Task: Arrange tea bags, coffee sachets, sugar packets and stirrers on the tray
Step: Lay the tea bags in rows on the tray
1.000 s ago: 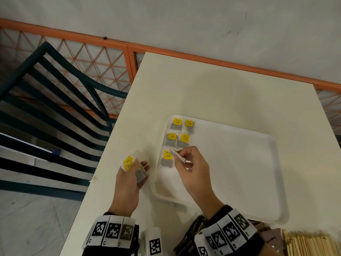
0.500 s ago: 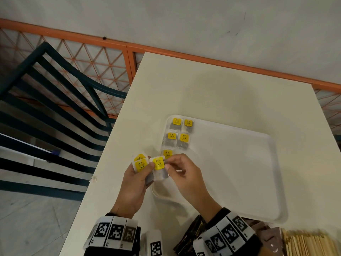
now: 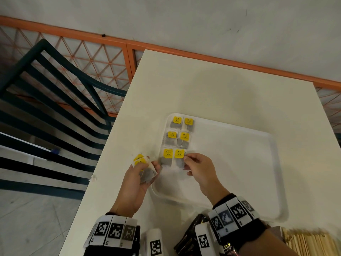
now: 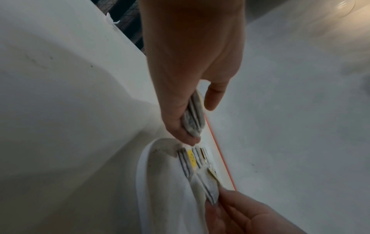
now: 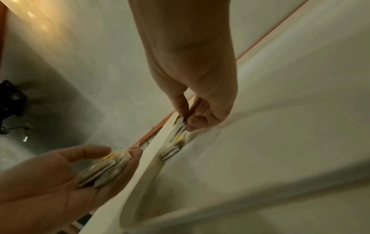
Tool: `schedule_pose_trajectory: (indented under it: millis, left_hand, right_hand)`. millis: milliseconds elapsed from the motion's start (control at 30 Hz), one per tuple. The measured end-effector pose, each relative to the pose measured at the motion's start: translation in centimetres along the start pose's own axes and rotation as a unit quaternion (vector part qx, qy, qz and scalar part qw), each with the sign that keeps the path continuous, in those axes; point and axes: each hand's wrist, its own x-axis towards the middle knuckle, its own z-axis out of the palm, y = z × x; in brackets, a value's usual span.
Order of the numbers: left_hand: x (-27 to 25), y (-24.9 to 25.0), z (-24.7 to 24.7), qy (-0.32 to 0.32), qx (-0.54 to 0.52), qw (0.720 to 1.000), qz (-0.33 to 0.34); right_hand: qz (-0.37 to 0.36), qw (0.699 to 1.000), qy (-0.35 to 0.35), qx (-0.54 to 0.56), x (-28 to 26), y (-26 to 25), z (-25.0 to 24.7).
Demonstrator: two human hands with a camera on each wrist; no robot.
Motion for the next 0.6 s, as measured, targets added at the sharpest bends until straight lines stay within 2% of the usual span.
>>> schedule_pose_trajectory:
  millis: [200,433,533,600]
  left_hand:
    - [0.05,-0.16,0.15,0.001,0.0,1.0,-0.001]
    - [-0.05,-0.53,0.03,-0.007,0.046,0.999,-0.003]
    - [-0.26,-0.63,0.15,-0.005,0.079,0.997,-0.004]
    - [-0.43,-0.71,0.31,-0.014,0.099,0.995,0.0]
  right_hand:
    - [-0.053,0.991,0.047,-0.111,1.09,0.31,0.07]
    - [-0.077,0.986,0.083,-0.12,1.1,0.32,0.26]
    - [-0.12,0.969,0.088,-0.198,0.94,0.63,0.22]
    - [-0.174,0.962,0.069,-0.199,0.49,0.61,0.42]
